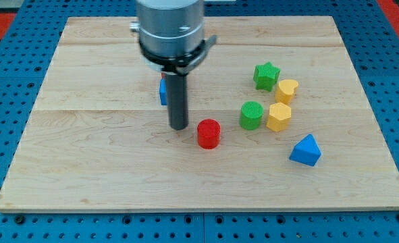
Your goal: Move the red circle to the left side of the blue triangle
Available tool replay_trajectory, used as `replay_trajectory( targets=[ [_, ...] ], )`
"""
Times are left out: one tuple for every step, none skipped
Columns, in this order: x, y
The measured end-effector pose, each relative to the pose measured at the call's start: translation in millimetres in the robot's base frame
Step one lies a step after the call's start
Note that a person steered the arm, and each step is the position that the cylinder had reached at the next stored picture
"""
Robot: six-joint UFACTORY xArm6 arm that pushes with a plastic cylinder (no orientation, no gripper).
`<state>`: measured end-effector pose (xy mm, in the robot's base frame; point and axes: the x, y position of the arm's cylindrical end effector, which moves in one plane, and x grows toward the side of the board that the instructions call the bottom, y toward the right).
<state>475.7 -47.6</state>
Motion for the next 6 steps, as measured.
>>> replay_trajectory(
  targets=[
    [4,3],
    [9,25],
    [17,50],
    [31,86],
    [34,101],
    [40,110]
  ],
)
